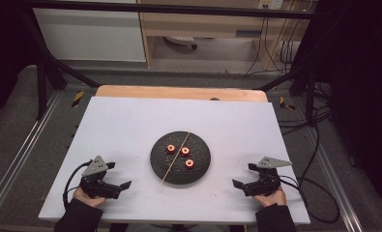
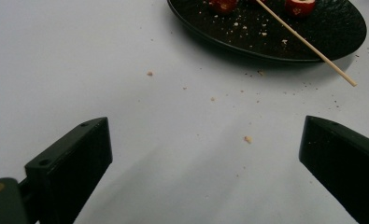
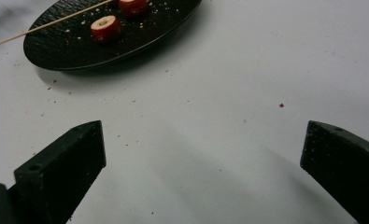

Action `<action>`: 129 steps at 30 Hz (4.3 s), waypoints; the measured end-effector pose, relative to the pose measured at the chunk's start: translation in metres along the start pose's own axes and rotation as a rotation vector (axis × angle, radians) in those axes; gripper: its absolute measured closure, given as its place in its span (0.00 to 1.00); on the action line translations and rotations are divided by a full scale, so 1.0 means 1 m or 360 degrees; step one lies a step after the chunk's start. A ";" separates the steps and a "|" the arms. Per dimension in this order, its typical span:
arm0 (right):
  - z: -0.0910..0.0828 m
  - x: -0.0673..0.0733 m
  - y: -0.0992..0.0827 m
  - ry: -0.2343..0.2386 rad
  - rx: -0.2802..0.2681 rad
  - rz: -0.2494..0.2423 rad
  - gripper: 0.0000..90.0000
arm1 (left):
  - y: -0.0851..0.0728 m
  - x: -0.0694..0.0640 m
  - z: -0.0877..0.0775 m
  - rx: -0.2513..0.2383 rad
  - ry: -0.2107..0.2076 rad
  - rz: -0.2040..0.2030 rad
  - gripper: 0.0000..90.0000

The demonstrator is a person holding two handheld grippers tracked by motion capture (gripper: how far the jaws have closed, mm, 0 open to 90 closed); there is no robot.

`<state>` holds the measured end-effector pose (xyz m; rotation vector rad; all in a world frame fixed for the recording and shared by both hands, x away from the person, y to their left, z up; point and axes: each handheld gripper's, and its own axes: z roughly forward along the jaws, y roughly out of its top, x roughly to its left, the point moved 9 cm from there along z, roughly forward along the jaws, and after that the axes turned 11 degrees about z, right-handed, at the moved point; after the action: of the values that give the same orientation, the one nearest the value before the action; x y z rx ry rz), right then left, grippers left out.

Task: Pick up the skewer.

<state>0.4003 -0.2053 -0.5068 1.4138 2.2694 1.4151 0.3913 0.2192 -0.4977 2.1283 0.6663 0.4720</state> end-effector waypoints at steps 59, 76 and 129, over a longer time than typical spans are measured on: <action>0.002 0.001 -0.001 -0.0010 0.0012 0.0001 0.01 | 0.067 -0.038 0.041 0.0104 -0.0010 0.0025 0.10; 0.002 0.001 -0.002 -0.0010 0.0022 0.0004 0.01 | 0.085 -0.051 0.078 0.0248 -0.0046 -0.0024 0.29; 0.003 0.002 -0.002 0.0004 0.0030 0.0010 0.01 | 0.088 -0.067 0.107 0.0445 0.0189 -0.0083 0.98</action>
<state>0.3996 -0.2023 -0.5098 1.4272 2.2878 1.4015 0.4223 0.0690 -0.4949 2.3506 0.8976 0.5038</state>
